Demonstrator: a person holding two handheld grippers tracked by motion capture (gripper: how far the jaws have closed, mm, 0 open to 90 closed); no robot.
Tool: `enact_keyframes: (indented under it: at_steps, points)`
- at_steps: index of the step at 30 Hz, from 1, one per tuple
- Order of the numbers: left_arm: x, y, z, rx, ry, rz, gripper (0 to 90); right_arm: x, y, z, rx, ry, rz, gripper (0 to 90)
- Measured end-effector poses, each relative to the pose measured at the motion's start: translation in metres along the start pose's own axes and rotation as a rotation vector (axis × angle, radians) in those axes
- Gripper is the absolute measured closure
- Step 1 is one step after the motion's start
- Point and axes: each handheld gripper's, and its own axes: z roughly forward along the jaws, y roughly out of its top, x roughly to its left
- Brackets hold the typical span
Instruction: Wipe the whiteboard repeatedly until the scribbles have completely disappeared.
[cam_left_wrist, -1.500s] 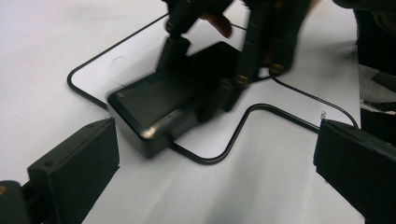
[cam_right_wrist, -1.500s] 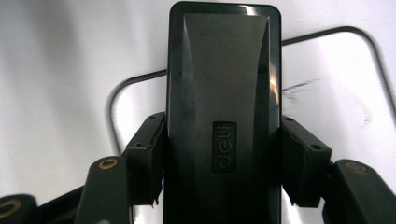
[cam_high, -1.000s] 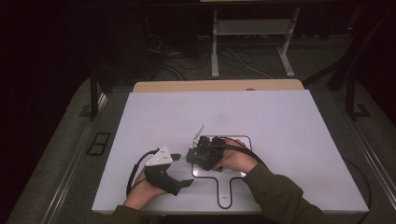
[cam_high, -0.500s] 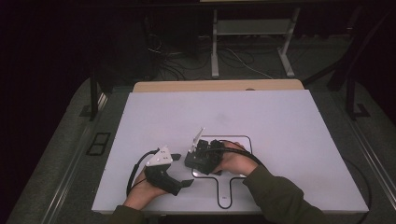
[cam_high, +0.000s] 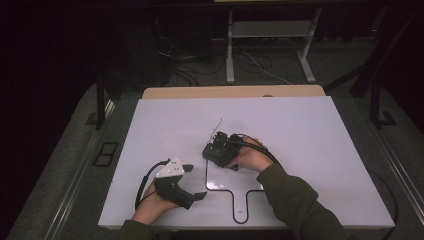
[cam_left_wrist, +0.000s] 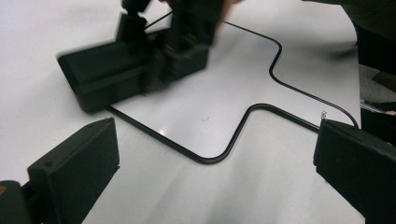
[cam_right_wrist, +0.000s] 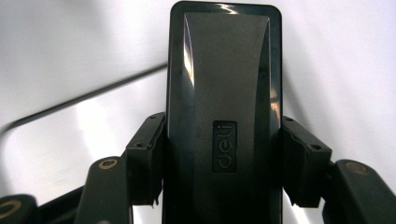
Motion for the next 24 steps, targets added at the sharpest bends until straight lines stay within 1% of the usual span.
enact_keyframes:
  at_steps: [1, 2, 4, 5, 6, 7, 8, 9, 11, 12, 14, 15, 16, 18, 21, 22, 24]
  points:
    - [0.0, 0.0, 0.0, -0.001, 0.0, 0.002, 0.0, -0.006, 0.0, 0.001, 0.002, -0.014, 0.016, 38.6]
    - [0.0, 0.0, 0.0, -0.001, 0.0, 0.002, 0.0, -0.012, 0.0, 0.001, 0.003, -0.008, 0.036, 38.5]
    - [0.0, 0.0, 0.0, -0.005, -0.001, 0.001, 0.0, -0.015, 0.0, 0.001, -0.004, 0.031, 0.056, 38.3]
    - [0.001, 0.0, 0.0, -0.004, -0.001, 0.002, 0.0, -0.015, 0.0, 0.001, -0.005, 0.031, 0.057, 38.2]
    - [0.001, 0.0, 0.0, -0.004, 0.0, 0.0, 0.0, -0.014, 0.0, 0.001, -0.004, 0.031, 0.054, 38.1]
    - [0.001, 0.0, 0.0, -0.004, 0.0, 0.0, 0.0, -0.014, 0.0, 0.002, -0.004, 0.024, 0.039, 38.1]
    - [0.001, 0.0, 0.0, -0.004, 0.0, 0.0, 0.0, -0.014, 0.0, 0.002, -0.012, 0.032, 0.036, 38.0]
    - [0.0, 0.0, 0.0, -0.004, 0.0, 0.001, 0.0, -0.013, 0.0, 0.002, -0.012, 0.044, 0.043, 37.9]
    - [0.0, 0.0, 0.0, -0.004, 0.0, 0.001, 0.0, -0.012, 0.0, 0.0, -0.014, 0.045, 0.038, 37.9]
    - [0.0, 0.0, 0.0, -0.004, 0.0, 0.001, 0.0, -0.011, 0.0, 0.0, -0.021, 0.045, 0.025, 37.9]
    - [0.0, 0.0, -0.001, -0.003, 0.001, 0.001, 0.0, -0.01, 0.0, -0.003, -0.026, 0.039, 0.026, 38.1]
    - [0.001, 0.0, -0.001, -0.003, 0.001, 0.002, 0.0, -0.009, 0.0, -0.005, -0.036, 0.048, 0.028, 38.4]
    - [0.001, 0.0, -0.001, -0.003, 0.001, 0.002, 0.0, -0.01, 0.0, -0.005, -0.033, 0.043, 0.021, 38.4]
    - [0.0, 0.0, -0.001, -0.003, 0.001, 0.002, 0.0, -0.01, 0.0, -0.006, -0.029, 0.05, 0.03, 38.6]
    - [0.001, 0.0, 0.0, -0.004, 0.003, 0.005, 0.0, -0.005, 0.0, -0.007, -0.012, 0.057, 0.007, 38.8]
    - [0.001, 0.0, 0.0, -0.003, 0.003, 0.006, 0.0, -0.002, 0.0, -0.008, -0.008, 0.056, -0.011, 38.8]
    - [0.001, 0.0, 0.0, -0.003, 0.003, 0.006, 0.0, 0.007, 0.001, -0.009, -0.002, 0.059, -0.037, 38.9]
